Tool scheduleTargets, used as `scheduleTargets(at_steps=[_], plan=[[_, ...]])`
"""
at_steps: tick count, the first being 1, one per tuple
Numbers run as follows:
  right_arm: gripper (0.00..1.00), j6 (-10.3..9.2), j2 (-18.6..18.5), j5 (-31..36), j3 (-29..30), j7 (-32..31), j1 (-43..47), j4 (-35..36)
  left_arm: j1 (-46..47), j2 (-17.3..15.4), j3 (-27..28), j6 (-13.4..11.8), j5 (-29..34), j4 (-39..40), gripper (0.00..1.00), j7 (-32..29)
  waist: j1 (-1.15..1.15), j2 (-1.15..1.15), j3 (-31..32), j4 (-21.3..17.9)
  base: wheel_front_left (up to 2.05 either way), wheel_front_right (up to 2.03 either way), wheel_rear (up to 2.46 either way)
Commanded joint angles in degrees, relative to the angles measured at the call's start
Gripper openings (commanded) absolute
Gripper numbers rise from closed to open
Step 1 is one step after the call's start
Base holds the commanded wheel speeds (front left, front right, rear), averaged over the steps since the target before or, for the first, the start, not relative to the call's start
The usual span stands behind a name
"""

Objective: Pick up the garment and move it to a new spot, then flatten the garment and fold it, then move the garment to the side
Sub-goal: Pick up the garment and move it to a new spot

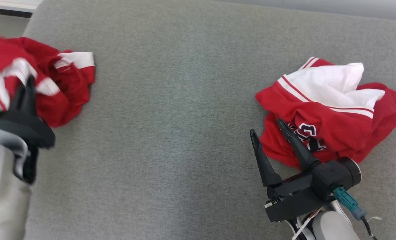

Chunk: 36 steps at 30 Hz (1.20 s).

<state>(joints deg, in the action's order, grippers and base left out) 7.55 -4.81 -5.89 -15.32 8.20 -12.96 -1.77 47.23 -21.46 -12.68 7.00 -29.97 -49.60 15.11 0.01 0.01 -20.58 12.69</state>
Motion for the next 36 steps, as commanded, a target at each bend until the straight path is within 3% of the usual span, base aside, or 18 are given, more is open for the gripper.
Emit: scheduleTargets(at_steps=[1,3,4,5,16,21,36], plan=[[1.00,-0.13,-0.3,0.1,0.0,0.1,-0.4,0.3,-1.0,0.6,0.1,0.0,0.0,-1.2,0.00,0.1,-0.01,-0.01,-0.5,-0.5,0.00,0.00,0.00],[1.00,-0.13,-0.4,0.0,0.2,0.0,-0.5,0.3,-1.2,0.8,0.3,0.3,-0.2,-2.9,0.00,0.1,-0.01,-0.01,-0.5,-0.7,0.00,0.00,0.00],[1.00,-0.13,-0.4,0.0,0.2,0.0,-0.4,0.3,-1.0,0.9,0.3,0.4,0.0,-3.3,0.33,0.1,-0.01,-0.01,-0.5,-0.7,0.00,0.00,0.00],[1.00,-0.13,-0.4,0.0,0.3,0.0,-0.4,0.3,-0.7,0.9,0.5,0.4,0.3,-3.4,1.00,0.1,-0.01,-0.01,-0.3,-0.7,0.00,0.00,0.00],[1.00,-0.13,0.6,-0.9,0.6,1.4,1.3,-1.6,1.9,-2.1,4.8,0.3,5.9,6.1,1.00,0.1,-0.01,-0.01,3.8,0.0,0.00,0.00,0.00],[1.00,-0.13,1.1,-1.8,1.0,2.8,1.8,-3.0,3.0,-2.5,3.7,0.4,8.8,11.6,1.00,0.1,-0.01,-0.01,6.1,-1.2,0.00,0.00,0.00],[1.00,-0.13,1.9,-3.1,2.8,6.1,2.2,-6.6,-3.7,0.2,0.4,0.3,8.6,24.3,1.00,0.1,-0.01,-0.01,11.2,-15.1,0.00,0.00,0.00]])
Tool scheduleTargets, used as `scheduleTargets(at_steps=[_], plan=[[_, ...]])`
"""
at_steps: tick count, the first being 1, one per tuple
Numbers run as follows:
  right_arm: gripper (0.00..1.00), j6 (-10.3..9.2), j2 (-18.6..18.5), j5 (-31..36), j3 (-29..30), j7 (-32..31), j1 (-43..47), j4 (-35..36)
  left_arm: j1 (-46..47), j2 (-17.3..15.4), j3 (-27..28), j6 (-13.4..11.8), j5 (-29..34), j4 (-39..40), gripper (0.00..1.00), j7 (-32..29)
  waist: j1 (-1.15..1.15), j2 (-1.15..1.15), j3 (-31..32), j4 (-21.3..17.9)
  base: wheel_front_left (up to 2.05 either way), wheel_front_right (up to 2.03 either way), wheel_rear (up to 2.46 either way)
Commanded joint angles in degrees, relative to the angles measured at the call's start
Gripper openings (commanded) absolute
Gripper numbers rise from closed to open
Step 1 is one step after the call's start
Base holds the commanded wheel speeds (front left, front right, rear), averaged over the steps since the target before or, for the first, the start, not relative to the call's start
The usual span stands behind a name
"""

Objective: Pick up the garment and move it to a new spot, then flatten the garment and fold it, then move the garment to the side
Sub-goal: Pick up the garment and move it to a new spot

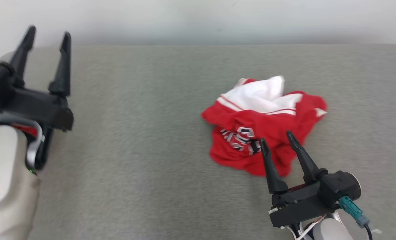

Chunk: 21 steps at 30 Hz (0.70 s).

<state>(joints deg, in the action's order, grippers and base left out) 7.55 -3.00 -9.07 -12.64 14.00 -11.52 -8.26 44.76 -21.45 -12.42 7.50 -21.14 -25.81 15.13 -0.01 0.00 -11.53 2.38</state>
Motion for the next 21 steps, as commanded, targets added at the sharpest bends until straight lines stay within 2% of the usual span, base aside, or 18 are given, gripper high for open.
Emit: scheduleTargets(at_steps=[1,9,21], plan=[[1.00,-0.13,0.2,0.2,0.4,0.4,0.9,-0.2,-2.1,0.4,0.3,-0.4,-0.3,0.9,1.00,0.0,0.01,0.00,2.3,-5.6,0.00,0.00,0.00],[1.00,-0.13,0.2,1.4,3.4,1.1,2.6,-1.0,-12.4,2.4,2.1,-2.0,-0.5,5.4,1.00,0.0,0.01,0.00,5.2,-9.0,0.00,0.00,0.00],[1.00,-0.13,-0.2,2.6,6.6,1.2,4.7,-1.5,-29.4,3.8,6.9,-4.6,0.0,13.8,1.00,0.0,0.01,0.00,8.0,-7.8,0.00,0.00,0.00]])
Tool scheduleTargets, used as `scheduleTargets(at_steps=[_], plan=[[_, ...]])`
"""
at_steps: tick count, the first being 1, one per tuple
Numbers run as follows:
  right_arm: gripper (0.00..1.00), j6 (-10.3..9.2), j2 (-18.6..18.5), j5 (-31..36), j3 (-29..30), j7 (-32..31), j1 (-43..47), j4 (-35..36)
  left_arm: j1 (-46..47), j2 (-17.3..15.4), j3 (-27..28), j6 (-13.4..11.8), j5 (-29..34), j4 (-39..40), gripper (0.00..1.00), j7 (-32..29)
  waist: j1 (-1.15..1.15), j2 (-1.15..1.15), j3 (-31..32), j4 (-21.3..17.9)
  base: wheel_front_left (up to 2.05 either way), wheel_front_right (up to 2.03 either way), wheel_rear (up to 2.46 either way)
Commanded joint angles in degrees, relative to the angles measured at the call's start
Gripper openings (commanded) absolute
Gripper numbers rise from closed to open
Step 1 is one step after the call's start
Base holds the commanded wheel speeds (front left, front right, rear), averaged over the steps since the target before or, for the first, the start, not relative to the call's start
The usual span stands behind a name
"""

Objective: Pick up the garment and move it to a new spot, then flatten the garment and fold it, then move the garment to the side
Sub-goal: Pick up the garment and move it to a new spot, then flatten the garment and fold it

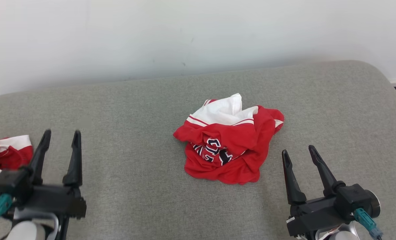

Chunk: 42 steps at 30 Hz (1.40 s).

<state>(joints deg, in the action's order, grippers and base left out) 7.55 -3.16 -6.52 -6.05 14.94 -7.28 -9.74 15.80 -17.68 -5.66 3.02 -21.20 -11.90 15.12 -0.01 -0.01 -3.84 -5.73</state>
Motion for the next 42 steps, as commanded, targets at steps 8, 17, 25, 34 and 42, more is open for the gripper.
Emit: scheduleTargets(at_steps=[8,17,25,34,42], plan=[[1.00,-0.13,-0.1,0.3,0.8,0.3,1.8,-0.9,-9.3,1.6,2.5,-1.0,0.3,4.7,1.00,0.0,0.01,0.01,2.4,2.3,0.00,0.00,0.00],[1.00,-0.13,0.0,0.5,1.5,-0.2,3.4,-0.6,-14.9,3.9,3.9,-1.3,1.1,7.9,1.00,0.0,0.01,0.01,3.2,4.2,0.00,0.00,0.00],[1.00,-0.13,0.1,0.4,1.7,-0.7,3.8,-0.3,-15.6,4.2,4.4,0.5,0.5,8.8,1.00,0.0,0.01,0.01,3.6,5.1,0.00,0.00,0.00],[1.00,-0.13,0.2,0.5,2.1,-1.0,4.4,-0.3,-16.0,3.6,3.4,1.9,-0.7,8.6,1.00,-0.3,0.01,0.01,3.6,5.6,0.00,0.00,0.00],[1.00,-0.13,0.3,0.6,2.3,-1.2,4.5,-0.1,-15.7,3.2,2.5,2.2,-1.5,8.7,1.00,-1.3,0.01,0.01,3.6,5.9,0.00,0.00,0.00]])
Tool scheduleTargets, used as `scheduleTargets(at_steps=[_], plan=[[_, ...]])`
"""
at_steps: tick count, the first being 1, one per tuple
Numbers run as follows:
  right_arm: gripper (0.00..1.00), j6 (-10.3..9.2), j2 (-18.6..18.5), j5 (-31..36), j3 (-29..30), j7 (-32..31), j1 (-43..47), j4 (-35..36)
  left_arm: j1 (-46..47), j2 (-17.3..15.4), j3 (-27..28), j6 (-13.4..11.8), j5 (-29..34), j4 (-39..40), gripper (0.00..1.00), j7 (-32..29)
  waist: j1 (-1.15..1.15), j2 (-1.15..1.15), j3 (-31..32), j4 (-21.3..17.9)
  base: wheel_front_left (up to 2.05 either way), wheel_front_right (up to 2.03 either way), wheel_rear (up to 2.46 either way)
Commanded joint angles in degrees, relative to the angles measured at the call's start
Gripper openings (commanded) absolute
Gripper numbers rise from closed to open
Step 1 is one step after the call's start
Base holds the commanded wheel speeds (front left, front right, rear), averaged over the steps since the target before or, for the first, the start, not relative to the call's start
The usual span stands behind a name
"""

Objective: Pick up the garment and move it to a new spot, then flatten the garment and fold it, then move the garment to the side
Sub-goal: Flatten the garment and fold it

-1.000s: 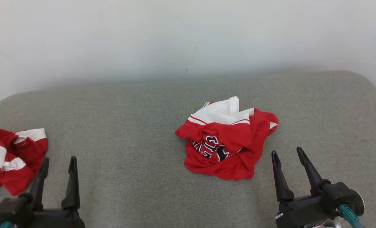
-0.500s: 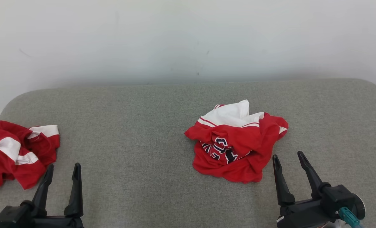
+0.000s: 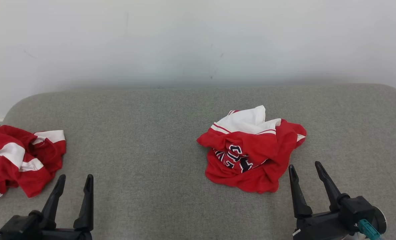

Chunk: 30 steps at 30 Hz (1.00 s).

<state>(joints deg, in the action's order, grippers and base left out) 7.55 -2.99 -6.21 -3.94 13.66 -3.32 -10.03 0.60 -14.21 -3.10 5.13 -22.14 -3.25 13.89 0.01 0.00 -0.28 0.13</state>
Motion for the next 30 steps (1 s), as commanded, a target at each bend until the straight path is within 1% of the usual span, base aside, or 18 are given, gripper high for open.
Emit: scheduleTargets(at_steps=[1,21,30], plan=[[1.00,-0.13,0.1,0.3,0.2,0.0,0.6,0.2,-0.5,-0.3,-0.1,0.1,-0.6,0.1,1.00,-0.2,-0.01,0.00,0.1,0.0,0.00,0.00,0.00],[1.00,-0.13,0.2,-0.1,-0.1,-0.4,0.9,0.3,-1.0,-0.7,-0.3,-1.5,-1.1,0.5,1.00,-0.9,-0.01,0.00,0.5,0.2,0.00,0.00,0.00],[1.00,-0.13,0.2,-0.2,-0.3,-0.5,0.8,0.3,-0.8,-0.9,-0.5,-1.8,-1.4,0.0,1.00,-0.8,-0.01,0.00,0.5,0.3,0.00,0.00,0.00]])
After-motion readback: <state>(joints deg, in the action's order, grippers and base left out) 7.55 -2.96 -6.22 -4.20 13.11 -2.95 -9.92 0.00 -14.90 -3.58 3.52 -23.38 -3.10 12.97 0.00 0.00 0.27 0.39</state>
